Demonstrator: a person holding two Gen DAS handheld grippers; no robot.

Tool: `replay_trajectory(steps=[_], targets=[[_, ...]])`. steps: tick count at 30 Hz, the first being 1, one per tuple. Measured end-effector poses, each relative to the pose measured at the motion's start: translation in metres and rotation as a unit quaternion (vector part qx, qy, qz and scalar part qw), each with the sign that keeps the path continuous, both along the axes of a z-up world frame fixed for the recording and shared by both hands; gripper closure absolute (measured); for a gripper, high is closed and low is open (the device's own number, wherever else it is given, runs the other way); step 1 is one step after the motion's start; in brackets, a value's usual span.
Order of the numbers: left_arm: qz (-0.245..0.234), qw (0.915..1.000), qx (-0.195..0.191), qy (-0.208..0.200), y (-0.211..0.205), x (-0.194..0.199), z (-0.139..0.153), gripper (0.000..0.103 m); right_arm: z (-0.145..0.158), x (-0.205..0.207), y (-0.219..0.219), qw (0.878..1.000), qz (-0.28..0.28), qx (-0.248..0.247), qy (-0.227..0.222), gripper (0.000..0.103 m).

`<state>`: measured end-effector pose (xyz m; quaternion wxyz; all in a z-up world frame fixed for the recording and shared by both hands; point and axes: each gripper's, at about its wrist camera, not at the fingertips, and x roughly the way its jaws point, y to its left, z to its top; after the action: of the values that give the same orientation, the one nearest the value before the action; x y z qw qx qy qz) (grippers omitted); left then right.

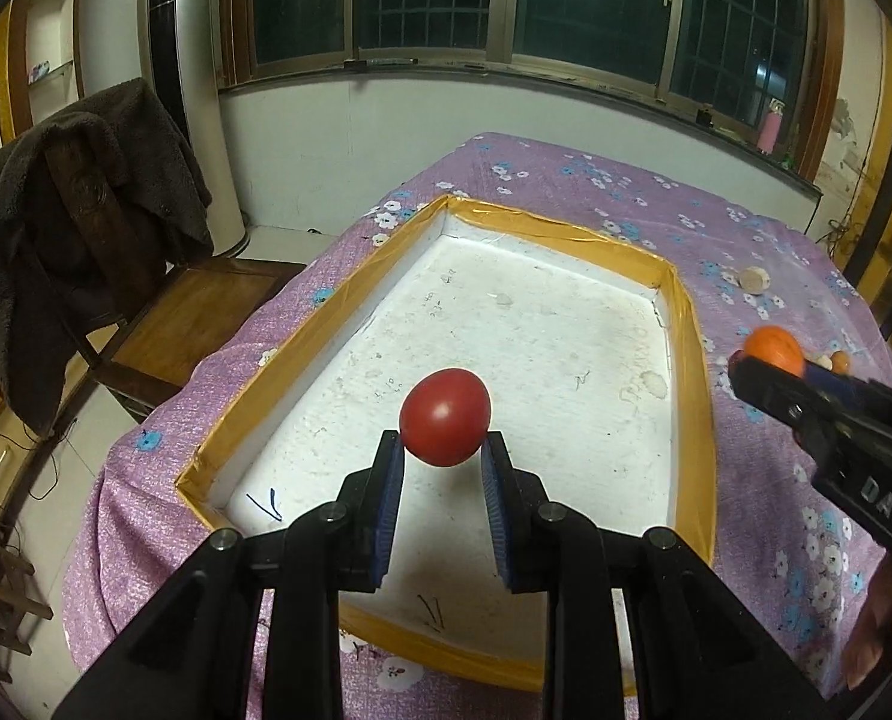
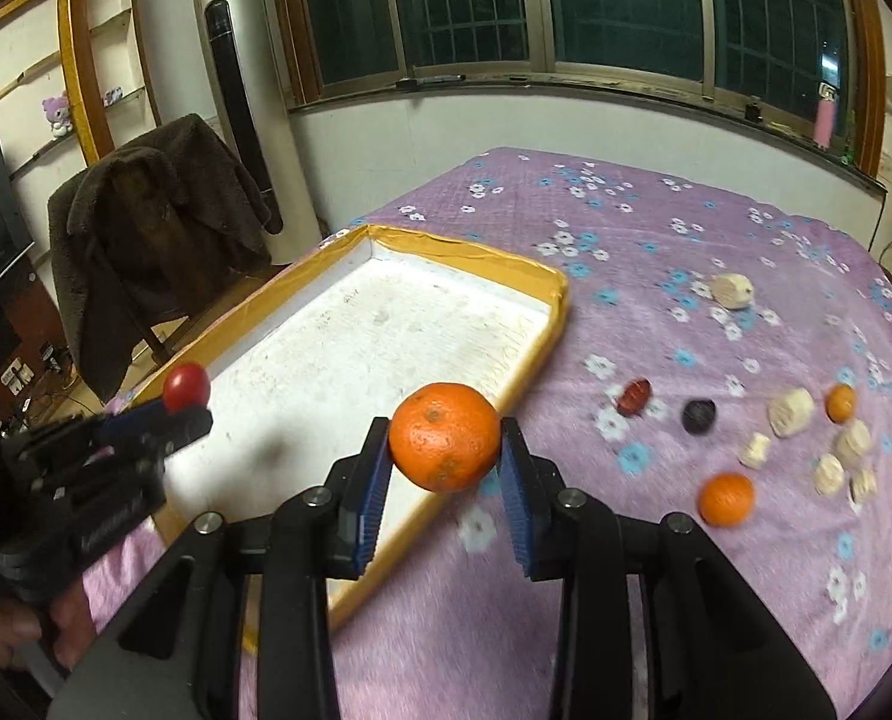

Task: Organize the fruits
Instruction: 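Carry the red fruit into the white tray and open the left tool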

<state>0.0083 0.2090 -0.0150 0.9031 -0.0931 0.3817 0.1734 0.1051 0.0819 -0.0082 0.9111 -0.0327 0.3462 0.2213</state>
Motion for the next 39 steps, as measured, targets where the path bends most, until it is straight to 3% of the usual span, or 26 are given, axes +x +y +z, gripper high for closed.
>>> replay_trajectory(steps=[19,34,37,39], targets=[[0.037,0.9990,-0.003,0.026,0.024,0.011,-0.013,0.078,-0.015,0.057,0.041,0.999,0.008,-0.032,0.022,0.066],[0.049,0.9980,0.000,0.040,0.029,0.015,-0.019,0.077,-0.029,0.069,0.054,0.998,0.006,-0.056,0.032,0.066],[0.057,0.9975,0.003,0.043,0.030,0.014,-0.020,0.076,-0.029,0.070,0.056,0.998,0.005,-0.062,0.031,0.066],[0.064,0.9970,0.004,0.043,0.032,0.012,-0.020,0.067,-0.029,0.070,0.057,0.997,0.005,-0.066,0.031,0.064]])
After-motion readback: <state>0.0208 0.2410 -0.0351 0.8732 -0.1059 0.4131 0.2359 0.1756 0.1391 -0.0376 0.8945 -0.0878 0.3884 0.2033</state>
